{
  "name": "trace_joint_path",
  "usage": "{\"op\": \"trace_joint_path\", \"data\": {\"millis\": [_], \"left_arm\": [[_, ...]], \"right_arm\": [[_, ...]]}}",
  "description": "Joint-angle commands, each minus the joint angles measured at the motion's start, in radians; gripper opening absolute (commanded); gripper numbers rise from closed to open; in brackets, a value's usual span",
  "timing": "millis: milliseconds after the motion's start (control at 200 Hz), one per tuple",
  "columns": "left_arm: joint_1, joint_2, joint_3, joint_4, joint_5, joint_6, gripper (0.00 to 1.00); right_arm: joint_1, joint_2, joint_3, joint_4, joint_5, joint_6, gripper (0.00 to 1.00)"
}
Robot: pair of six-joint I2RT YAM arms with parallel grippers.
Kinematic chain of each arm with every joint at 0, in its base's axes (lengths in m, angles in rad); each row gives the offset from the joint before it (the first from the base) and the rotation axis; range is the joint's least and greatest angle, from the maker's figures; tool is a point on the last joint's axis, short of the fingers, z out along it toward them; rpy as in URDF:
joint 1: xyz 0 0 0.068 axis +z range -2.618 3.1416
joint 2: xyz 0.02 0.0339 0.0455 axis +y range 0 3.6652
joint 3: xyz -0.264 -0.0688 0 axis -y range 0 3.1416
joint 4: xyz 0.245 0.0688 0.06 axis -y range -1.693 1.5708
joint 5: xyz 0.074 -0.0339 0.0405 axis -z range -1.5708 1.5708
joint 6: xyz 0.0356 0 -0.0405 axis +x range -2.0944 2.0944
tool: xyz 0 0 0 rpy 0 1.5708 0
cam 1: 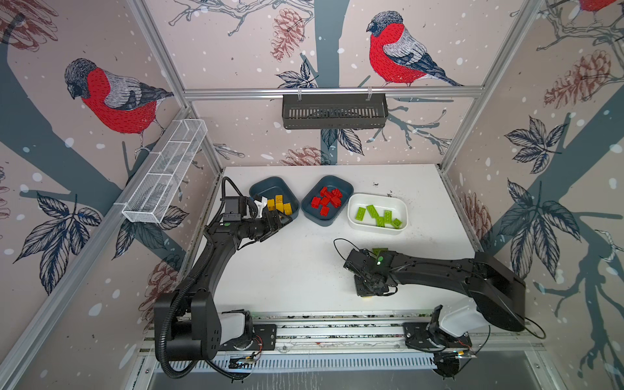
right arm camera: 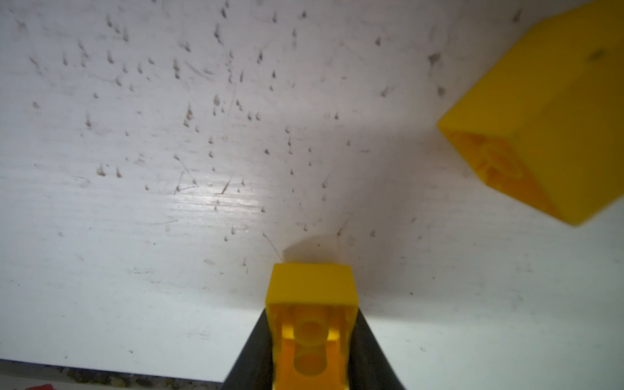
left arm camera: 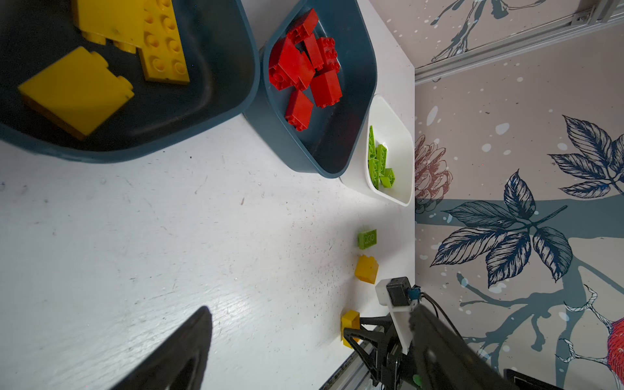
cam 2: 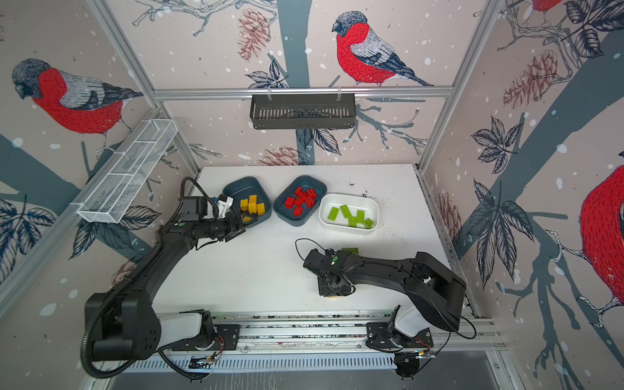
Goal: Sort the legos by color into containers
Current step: 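Move the right gripper down to another yellow brick and grasp it, then carry the yellow brick into the outer teal bin and release it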
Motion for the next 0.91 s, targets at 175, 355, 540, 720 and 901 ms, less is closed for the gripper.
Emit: {"op": "trace_joint_path", "data": {"millis": [175,355,540,720,901], "left_arm": [[-0.001,0.000,0.050,-0.070,-0.023,0.050,0.91],[0.003,-0.015,0.070,-0.102,-0.074,0.063,0.91],[0.030,-0.041,0.099,-0.166,-0.166,0.082,0.91],[0.089,-0.082,0.093,-0.215,-0.204,0.103,0.91],[0.107,-0.107,0.092,-0.253,-0.242,0.121,0.91]], "right_arm": [[-0.084,0.011,0.161,0.009,0.049,-0.141,0.18],[-0.155,0.102,0.412,0.088,-0.007,-0.323,0.19],[-0.191,0.307,0.725,0.191,-0.098,-0.432,0.20],[-0.172,0.527,1.011,0.232,-0.129,-0.494,0.20],[-0.159,0.700,1.212,0.315,-0.137,-0.501,0.20]]}}
